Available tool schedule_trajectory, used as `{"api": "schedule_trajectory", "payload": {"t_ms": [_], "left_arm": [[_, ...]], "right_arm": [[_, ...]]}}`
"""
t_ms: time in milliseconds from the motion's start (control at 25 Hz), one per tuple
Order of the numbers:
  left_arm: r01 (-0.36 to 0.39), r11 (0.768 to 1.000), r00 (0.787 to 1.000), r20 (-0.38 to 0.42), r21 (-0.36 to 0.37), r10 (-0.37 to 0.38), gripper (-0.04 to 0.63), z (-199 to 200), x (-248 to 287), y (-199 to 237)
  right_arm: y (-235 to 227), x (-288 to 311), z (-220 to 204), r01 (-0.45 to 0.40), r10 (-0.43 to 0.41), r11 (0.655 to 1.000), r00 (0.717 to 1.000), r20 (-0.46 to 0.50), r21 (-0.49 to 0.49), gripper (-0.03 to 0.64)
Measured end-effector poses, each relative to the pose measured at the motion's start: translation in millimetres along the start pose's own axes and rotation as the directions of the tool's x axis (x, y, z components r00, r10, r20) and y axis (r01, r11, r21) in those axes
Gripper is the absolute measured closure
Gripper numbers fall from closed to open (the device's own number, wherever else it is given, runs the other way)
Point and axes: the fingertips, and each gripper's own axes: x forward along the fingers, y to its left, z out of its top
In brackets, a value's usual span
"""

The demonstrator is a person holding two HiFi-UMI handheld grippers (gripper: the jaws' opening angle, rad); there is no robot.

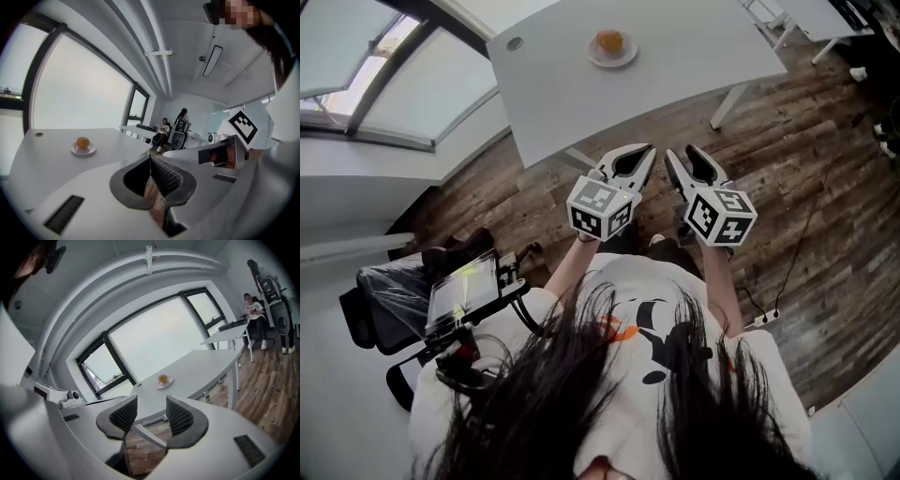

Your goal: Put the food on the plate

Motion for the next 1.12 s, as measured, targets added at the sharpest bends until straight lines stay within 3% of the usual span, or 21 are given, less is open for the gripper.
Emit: {"api": "schedule_trajectory", "payload": {"t_ms": [480,640,800,1120], "left_arm": [[-0.061,0.998,0.998,-0.026,-0.016,0.06,0.591,-25,-30,-38],[-0.089,0.996,0.996,-0.015,-0.024,0.089,0.591,-41,-74,-46],[-0.128,0.991,0.992,-0.019,-0.041,0.127,0.591,-59,-124,-43],[-0.182,0.98,0.983,-0.05,-0.084,0.178,0.591,-76,-133,-33]], "right_arm": [[5,-29,-27,-0.045,0.045,0.999,0.998,-0.044,-0.007,0.416],[36,-40,-48,-0.072,0.071,0.997,0.996,-0.05,-0.02,0.416],[74,-44,-71,-0.093,0.092,0.995,0.994,-0.065,-0.026,0.416],[73,-32,-87,-0.113,0.112,0.994,0.988,-0.109,0.002,0.416]]}}
